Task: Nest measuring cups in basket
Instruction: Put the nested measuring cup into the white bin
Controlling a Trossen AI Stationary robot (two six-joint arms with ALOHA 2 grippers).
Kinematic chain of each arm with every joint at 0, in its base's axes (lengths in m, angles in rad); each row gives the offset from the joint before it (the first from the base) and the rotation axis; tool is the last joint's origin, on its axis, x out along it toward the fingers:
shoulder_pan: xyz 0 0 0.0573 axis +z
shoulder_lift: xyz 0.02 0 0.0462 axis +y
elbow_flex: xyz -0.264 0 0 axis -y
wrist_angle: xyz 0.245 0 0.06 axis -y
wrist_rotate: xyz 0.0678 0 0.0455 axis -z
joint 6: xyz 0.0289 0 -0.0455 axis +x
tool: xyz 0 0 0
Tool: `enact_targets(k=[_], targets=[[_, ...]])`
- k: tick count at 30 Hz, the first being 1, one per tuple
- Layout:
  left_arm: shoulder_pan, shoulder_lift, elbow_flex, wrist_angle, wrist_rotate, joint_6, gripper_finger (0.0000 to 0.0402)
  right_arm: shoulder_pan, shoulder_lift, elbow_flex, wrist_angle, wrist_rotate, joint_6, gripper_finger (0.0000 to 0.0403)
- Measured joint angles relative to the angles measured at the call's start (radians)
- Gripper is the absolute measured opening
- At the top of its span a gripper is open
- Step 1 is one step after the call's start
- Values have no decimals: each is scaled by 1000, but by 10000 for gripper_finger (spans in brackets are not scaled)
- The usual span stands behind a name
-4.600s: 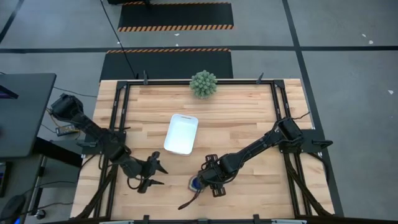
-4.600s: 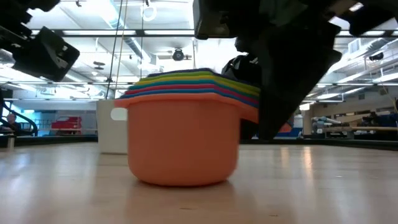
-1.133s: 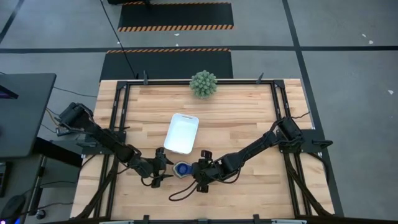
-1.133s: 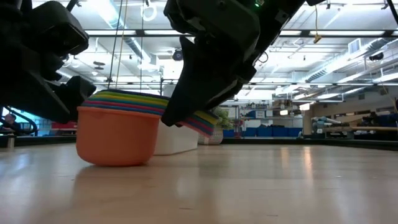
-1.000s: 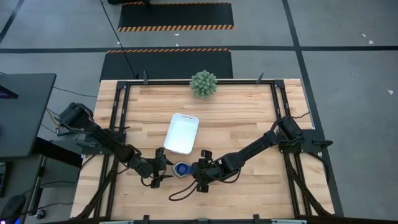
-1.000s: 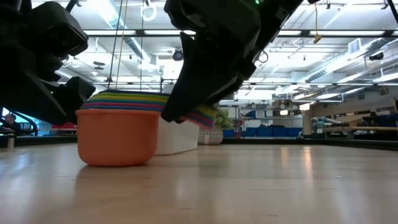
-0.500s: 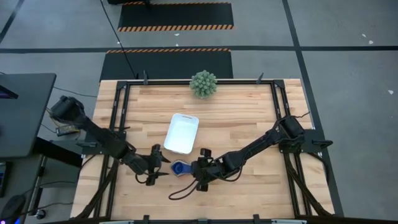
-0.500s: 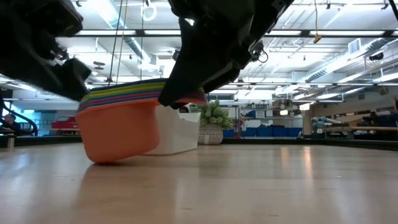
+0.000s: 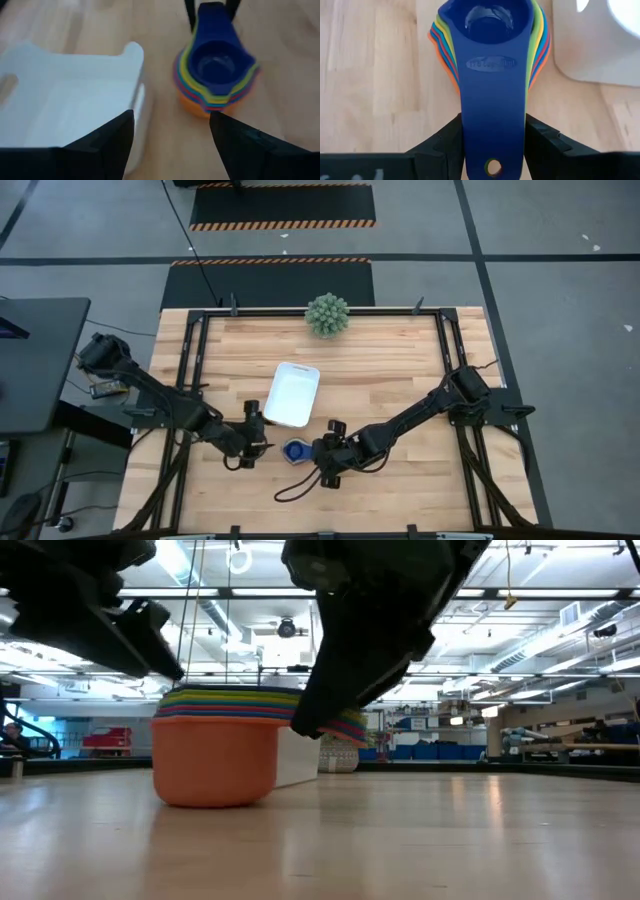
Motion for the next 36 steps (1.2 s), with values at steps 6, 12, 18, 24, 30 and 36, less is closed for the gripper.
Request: enact_targets(k=[6,12,18,24,30,36], targets=[[120,0,7,-14,66,91,261,18,-1,0,-46,-4,25,171],[226,0,7,-15,185,148,236,34,-2,0,-114,-4,61,171],[264,0,7,-38,259,195,205,37,-2,0,-113,12,61,171],[267,2,7,-83,259,196,167,37,-2,0,-93,15,56,171],[267,2,7,-154,258,199,118,35,-31,0,-88,22,54,171],[255,1,8,-216,259,199,53,35,-53,0,-98,-14,54,171]])
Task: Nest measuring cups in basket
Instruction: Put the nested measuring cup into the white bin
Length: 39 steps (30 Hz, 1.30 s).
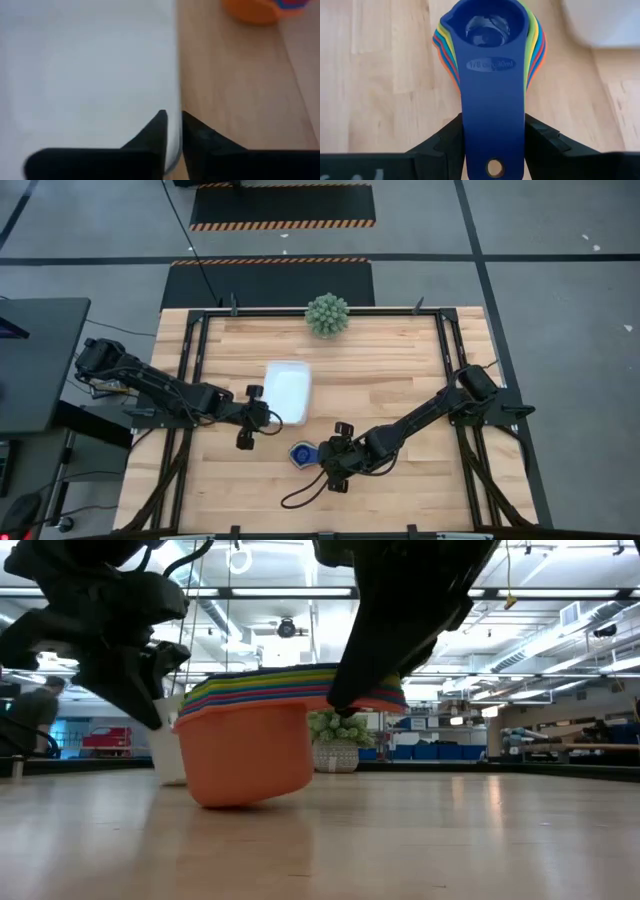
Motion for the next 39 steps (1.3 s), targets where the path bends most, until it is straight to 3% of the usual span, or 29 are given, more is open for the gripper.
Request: enact_targets(k=[6,17,31,39], targets=[[-41,1,-1,-5,76,-16,9,0,0,0,-23,-43,16,171],[-139,-18,1,-36,233,-134,30,0,0,0,-18,-47,34,172],[-199,-34,0,-130,223,-233,37,0,0,0,19,-48,-39,172],[-222,-33,-2,-143,126,-296,114,-19,1,0,28,-76,-91,172]])
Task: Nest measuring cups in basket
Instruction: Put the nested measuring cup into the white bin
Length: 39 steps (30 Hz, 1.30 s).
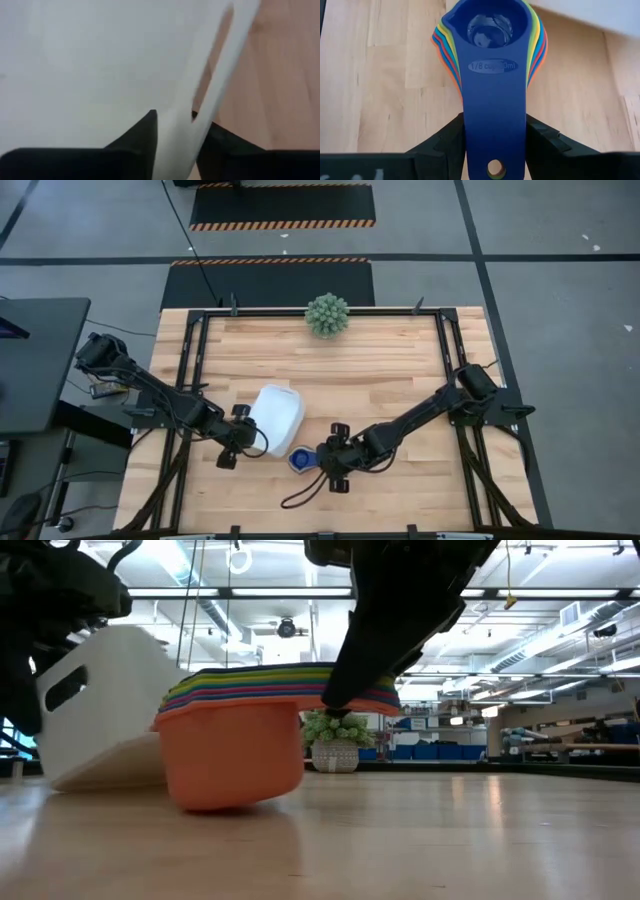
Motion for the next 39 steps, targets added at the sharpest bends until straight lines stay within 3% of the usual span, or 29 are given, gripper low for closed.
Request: enact_targets(k=[16,25,33,36,39], targets=[[-49,-1,1,66,-97,-50,201,0,0,0,-1,-36,-81,172],[-90,-2,3,78,-165,-76,208,0,0,0,-5,-39,-172,172],[-140,-7,126,85,-334,-19,208,-1,1,0,-47,-39,-243,172],[-159,-7,150,167,-378,-20,208,-1,1,0,-69,-39,-267,172],[-189,14,136,350,-363,-23,208,-1,1,0,-92,-39,-305,172]])
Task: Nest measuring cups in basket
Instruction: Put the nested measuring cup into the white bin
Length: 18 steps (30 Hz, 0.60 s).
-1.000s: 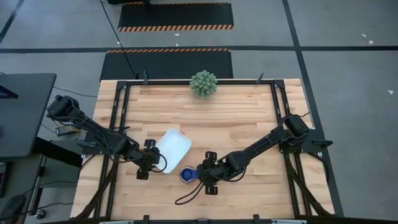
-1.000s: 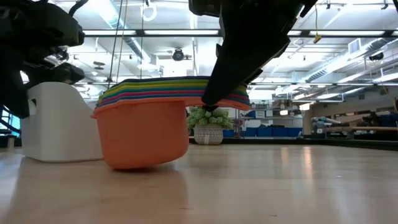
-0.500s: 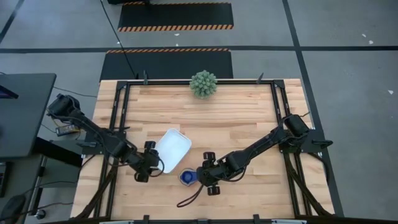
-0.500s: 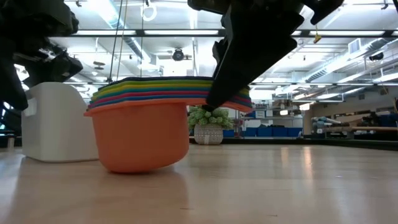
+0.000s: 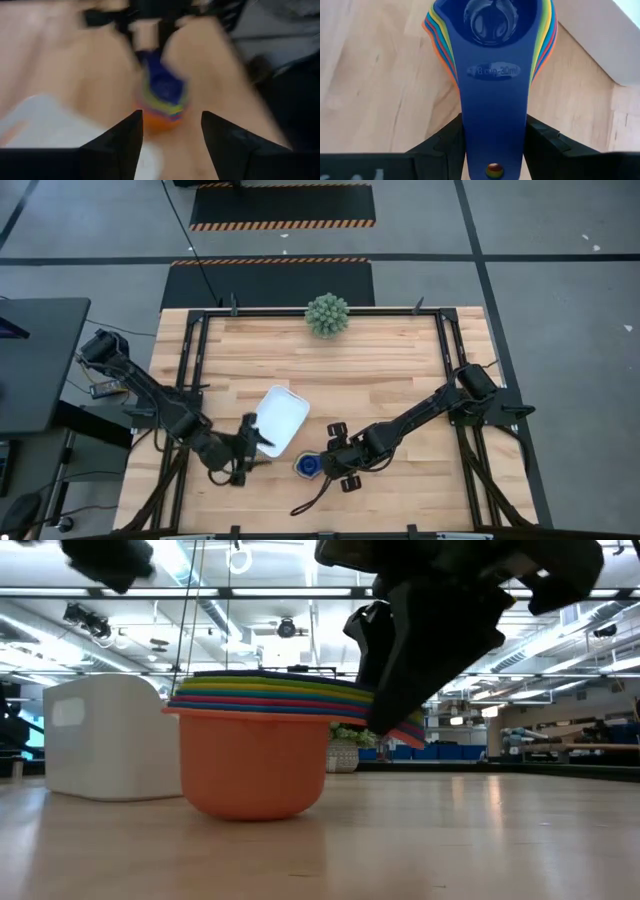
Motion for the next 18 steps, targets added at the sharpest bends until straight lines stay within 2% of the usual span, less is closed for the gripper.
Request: enact_targets(k=[4,10,13,18], targets=[[-56,101,-12,182,7,-44,208,0,0,0,-23,0,-51,172],[-121,305,17,338,-99,-164,208,1,0,0,-74,0,-173,172],[-150,395,107,291,-178,-185,208,2,0,0,-72,0,-227,172],[-169,492,312,55,-228,-297,208,-13,-10,0,-69,0,-305,172]])
